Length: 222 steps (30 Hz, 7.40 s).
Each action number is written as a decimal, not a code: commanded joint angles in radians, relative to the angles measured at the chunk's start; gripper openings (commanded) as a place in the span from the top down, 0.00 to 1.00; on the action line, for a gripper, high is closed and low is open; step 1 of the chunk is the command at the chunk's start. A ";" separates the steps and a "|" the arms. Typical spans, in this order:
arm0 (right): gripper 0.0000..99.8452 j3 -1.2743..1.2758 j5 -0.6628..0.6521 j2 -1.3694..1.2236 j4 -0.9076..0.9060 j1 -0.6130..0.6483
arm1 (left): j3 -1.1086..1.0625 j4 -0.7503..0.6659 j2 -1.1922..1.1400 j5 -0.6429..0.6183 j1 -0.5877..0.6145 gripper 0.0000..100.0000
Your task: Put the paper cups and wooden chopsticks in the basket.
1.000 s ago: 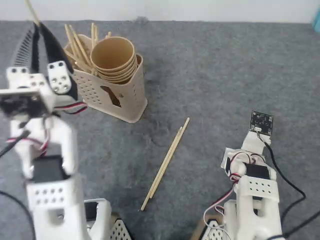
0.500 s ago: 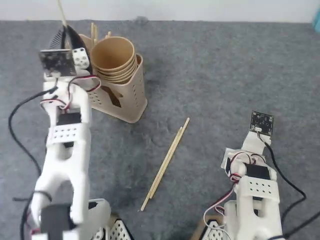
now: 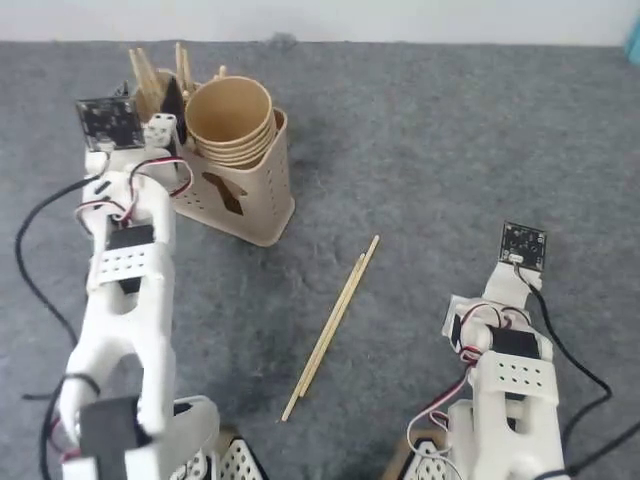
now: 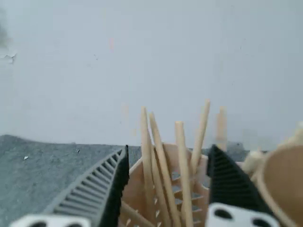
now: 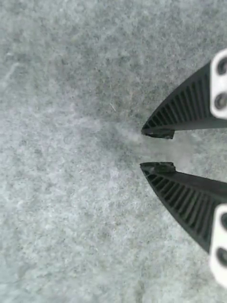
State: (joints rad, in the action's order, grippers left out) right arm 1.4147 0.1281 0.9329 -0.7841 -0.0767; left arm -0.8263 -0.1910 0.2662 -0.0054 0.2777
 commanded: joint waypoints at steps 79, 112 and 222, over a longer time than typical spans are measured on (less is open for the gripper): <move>0.91 -0.005 -0.077 0.022 0.015 -0.016 | 0.463 1.465 -0.321 -0.074 -0.741 0.76; 0.91 -0.005 -0.078 0.022 0.013 -0.016 | 0.397 1.376 -0.618 -0.074 -0.875 0.99; 0.91 -0.003 -0.078 0.022 0.021 -0.021 | 0.751 1.893 0.327 -0.064 -0.680 0.71</move>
State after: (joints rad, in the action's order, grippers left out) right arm 1.4147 0.0652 0.9344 -0.7841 -0.0767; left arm 0.0161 1.6517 0.6544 -0.0913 -0.2271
